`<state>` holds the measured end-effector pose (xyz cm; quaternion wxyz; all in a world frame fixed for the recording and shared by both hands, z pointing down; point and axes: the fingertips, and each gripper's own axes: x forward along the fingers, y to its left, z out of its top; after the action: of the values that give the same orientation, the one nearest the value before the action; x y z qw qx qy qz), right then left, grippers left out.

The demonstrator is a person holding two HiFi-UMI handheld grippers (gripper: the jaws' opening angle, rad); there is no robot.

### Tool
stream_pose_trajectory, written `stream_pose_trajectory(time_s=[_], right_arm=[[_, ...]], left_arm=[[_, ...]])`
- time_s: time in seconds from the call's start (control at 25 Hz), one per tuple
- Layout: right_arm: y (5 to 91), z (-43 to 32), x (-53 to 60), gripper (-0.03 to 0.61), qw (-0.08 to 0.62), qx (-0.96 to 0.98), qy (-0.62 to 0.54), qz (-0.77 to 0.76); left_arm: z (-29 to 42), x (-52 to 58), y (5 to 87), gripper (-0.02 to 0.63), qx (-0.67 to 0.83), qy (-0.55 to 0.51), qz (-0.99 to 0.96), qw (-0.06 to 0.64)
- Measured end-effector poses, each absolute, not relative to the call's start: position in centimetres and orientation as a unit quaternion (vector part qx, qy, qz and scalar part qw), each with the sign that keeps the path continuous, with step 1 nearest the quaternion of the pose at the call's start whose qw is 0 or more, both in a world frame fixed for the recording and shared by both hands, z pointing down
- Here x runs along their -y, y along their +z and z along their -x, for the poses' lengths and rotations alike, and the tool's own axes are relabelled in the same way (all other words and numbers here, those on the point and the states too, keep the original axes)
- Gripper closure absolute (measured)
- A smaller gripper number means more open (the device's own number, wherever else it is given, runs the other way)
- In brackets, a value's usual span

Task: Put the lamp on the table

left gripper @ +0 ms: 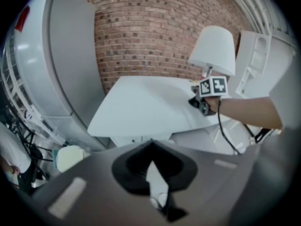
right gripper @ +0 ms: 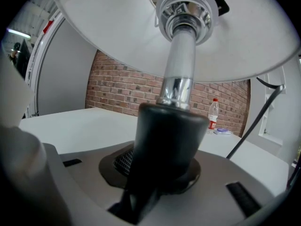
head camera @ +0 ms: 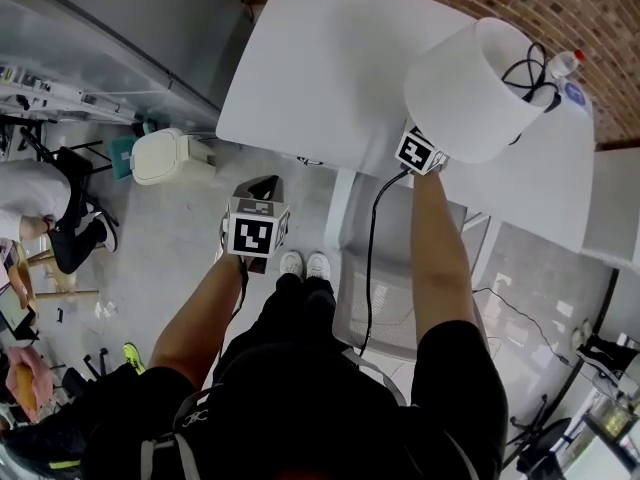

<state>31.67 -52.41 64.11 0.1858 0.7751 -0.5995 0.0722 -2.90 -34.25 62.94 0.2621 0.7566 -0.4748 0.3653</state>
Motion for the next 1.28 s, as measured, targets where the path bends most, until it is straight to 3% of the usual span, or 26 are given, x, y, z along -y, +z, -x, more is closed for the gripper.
stream_pose_trajectory(time_s=[0.56,0.72,0.84,1.28], right_arm=[[64.0,-30.9,52.0,0.469,0.173,0.598,0.037,-0.782],[64.0,-32.2,50.9,0.371,0.170,0.583,0.066,-0.792],[65.8,-31.1,50.5,0.344,0.192,0.597,0.100,-0.773],[66.4,-29.5,43.8,0.325,0.238,0.578,0.141,-0.768]], left_arm=[[3.9,32.7,63.6,0.614,0.480,0.362,-0.753,0.266],[3.9,32.2,63.1,0.615,0.476,0.364,-0.757,0.260],[4.2,32.2,62.6,0.615,0.477,0.363,-0.758,0.258],[3.6,33.1,58.1,0.615,0.478,0.334,-0.776,0.240]])
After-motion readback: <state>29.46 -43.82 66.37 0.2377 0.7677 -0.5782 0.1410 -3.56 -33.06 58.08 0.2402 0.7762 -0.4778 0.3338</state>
